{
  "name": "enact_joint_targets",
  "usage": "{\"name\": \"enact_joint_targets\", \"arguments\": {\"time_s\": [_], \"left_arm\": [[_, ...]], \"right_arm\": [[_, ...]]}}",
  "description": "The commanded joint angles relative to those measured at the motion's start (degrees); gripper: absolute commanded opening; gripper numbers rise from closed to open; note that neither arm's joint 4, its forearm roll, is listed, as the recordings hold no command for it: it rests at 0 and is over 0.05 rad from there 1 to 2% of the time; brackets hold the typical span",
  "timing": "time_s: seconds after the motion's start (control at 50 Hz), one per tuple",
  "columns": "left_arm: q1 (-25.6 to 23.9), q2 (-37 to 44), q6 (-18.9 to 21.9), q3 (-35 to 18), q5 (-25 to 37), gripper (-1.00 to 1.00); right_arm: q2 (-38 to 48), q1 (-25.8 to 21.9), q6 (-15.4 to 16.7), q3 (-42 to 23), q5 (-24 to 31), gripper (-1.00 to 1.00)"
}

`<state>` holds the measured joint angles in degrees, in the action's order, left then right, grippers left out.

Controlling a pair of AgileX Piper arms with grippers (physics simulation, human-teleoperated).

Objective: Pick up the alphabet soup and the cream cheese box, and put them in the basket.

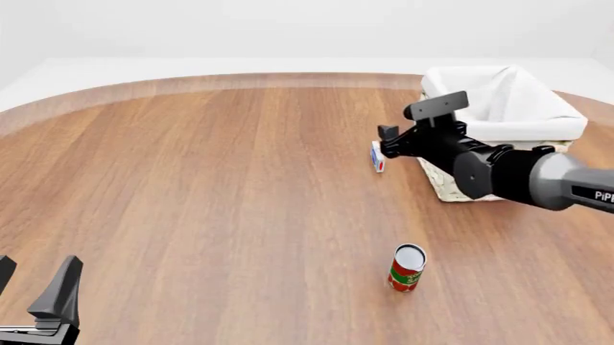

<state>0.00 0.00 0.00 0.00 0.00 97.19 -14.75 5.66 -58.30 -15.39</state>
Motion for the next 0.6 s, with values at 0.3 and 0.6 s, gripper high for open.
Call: {"name": "enact_joint_targets", "arguments": {"time_s": [0.3,0.6], "left_arm": [[0.0,0.0,0.0,0.0,0.0,1.0],[0.0,0.0,0.0,0.0,0.0,1.0]], "right_arm": [[8.06,0.41,-0.07,-7.6,1.26,1.0],[12.24,1.36,0.25,-11.96,2.65,1.0]]}}
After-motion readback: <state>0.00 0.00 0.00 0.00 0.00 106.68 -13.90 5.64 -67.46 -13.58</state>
